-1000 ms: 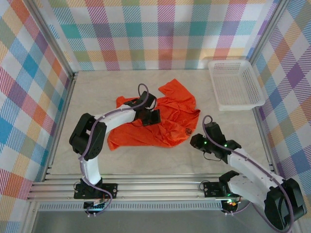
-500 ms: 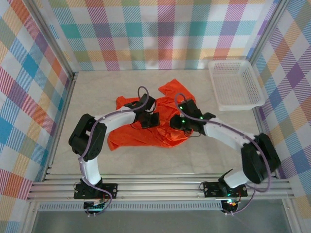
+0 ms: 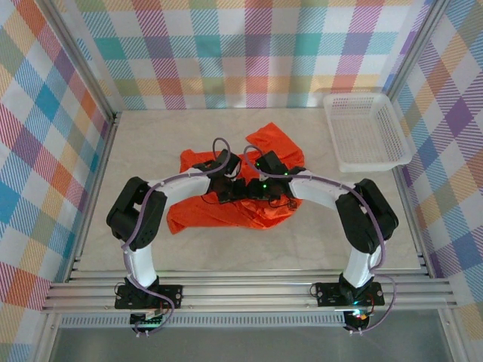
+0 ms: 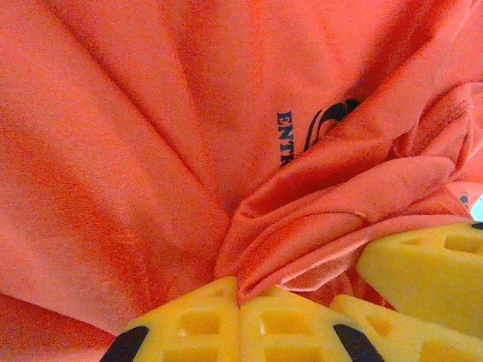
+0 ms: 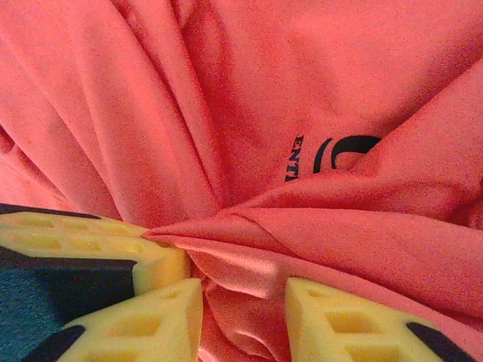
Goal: Fold the inside-out t-shirt
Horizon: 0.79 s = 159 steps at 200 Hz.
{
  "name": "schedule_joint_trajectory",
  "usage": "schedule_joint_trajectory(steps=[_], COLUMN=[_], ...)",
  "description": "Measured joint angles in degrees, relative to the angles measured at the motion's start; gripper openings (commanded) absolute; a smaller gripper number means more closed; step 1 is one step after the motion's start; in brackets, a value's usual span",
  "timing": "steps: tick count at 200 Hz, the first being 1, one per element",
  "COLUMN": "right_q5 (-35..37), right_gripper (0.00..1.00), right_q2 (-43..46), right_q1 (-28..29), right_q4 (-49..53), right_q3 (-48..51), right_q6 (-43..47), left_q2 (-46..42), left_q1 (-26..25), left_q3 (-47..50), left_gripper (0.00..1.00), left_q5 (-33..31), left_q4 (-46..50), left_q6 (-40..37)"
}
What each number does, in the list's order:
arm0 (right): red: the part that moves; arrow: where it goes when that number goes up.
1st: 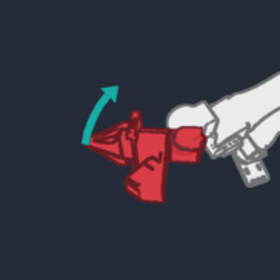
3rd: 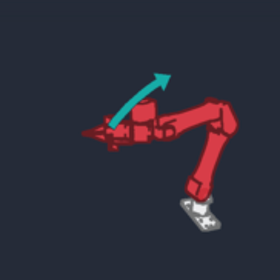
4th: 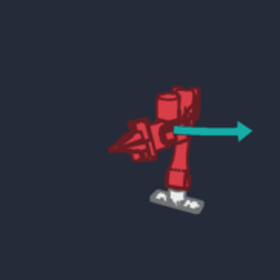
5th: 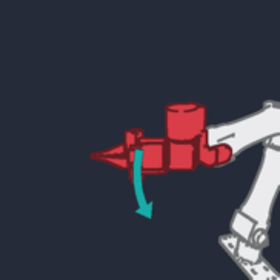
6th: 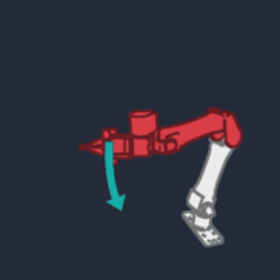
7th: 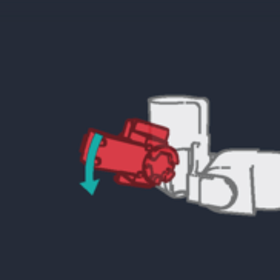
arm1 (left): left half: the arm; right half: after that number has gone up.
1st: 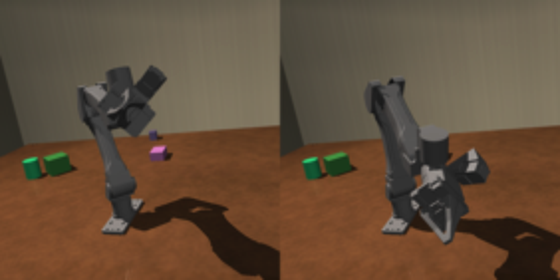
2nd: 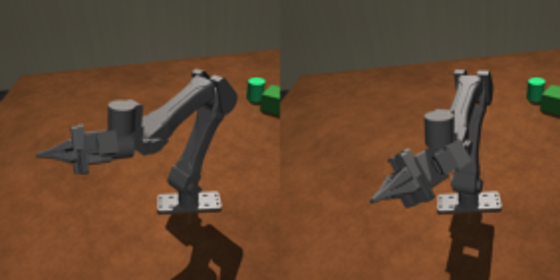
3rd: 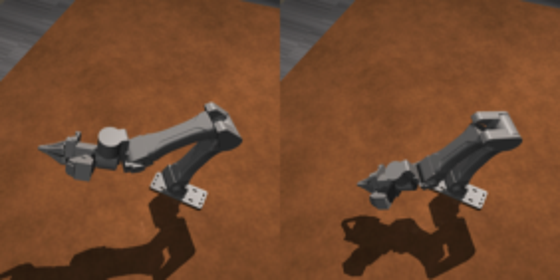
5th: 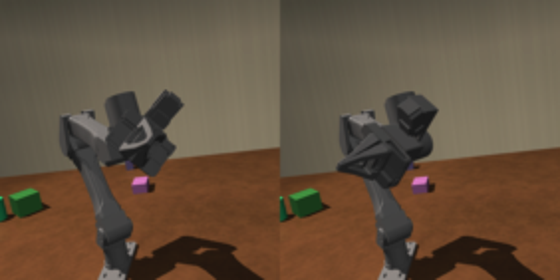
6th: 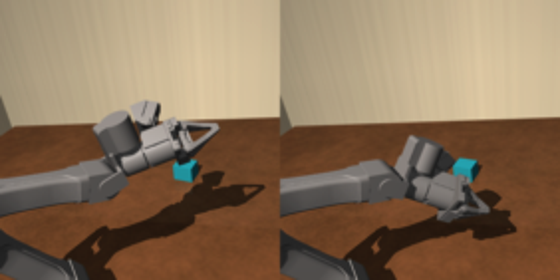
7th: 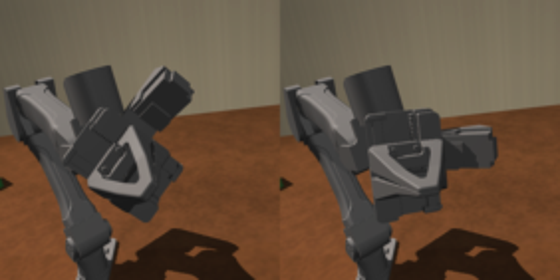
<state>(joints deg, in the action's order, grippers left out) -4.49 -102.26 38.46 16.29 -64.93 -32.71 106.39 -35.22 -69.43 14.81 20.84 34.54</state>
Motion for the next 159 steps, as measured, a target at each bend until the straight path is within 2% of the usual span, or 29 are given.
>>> schedule_joint_trajectory(steps=[120, 130, 155, 159], right_q5=[0.0, 0.2, 0.6, 0.5], right_gripper=[0.39, 0.34, 0.0, 0.0], right_q2=[2.1, 2.0, 0.7, 0.4], right_q1=[1.0, 1.0, 1.0, 1.0], right_q4=[-4.9, -4.9, -4.6, -4.5], right_q3=[9.3, 9.3, 7.9, 7.5], right_q6=[-2.0, -2.0, -2.5, -2.0], left_q2=[-0.4, -0.4, -0.4, -0.4], left_q1=[0.1, 0.1, 0.1, 0.1], left_q3=[0.3, 0.3, 0.3, 0.3], left_gripper=[0.0, 0.0, 0.0, 0.0], left_q5=[-0.3, -0.3, -0.3, -0.3], left_q4=[-0.3, -0.3, -0.3, -0.3], left_q6=[0.3, 0.4, 0.4, 0.4])
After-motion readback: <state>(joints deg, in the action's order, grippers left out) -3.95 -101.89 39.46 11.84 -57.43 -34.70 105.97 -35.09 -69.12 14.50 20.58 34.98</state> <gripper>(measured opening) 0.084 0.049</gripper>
